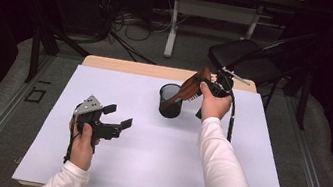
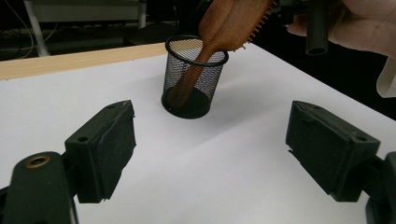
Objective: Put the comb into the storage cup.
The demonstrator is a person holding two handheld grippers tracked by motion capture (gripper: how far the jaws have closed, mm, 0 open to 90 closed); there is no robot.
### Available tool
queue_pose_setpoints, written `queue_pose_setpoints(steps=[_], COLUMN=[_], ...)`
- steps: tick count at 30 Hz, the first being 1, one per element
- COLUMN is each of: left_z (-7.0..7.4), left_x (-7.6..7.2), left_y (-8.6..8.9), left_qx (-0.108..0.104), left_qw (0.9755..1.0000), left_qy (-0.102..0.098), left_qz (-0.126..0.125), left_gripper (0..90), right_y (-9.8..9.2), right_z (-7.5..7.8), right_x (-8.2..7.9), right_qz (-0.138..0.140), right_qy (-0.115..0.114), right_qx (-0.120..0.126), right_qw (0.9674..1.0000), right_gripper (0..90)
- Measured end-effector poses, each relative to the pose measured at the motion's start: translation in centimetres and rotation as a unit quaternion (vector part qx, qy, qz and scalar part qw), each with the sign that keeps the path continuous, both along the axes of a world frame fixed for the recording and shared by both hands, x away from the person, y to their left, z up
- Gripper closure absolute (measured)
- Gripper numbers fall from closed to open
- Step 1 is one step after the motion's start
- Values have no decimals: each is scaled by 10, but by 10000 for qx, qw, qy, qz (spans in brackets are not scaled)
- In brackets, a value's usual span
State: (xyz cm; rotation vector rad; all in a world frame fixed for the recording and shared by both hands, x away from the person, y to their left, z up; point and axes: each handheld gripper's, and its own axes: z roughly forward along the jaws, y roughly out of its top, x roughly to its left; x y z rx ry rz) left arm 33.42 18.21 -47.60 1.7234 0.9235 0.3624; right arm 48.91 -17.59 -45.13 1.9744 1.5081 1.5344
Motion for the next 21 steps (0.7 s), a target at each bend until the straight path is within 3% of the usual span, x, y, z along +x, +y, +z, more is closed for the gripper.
queue_pose_setpoints(steps=[21], left_z=[-1], left_x=[0], left_y=[-2], left_qx=[32], left_qw=[10000], left_qy=[4], left_qz=[-22], left_gripper=[160], right_y=[5], right_z=[1], right_x=[-1], right_qz=[-32], right_qy=[-220], right_qx=[-364], right_qw=[9991], right_gripper=[398])
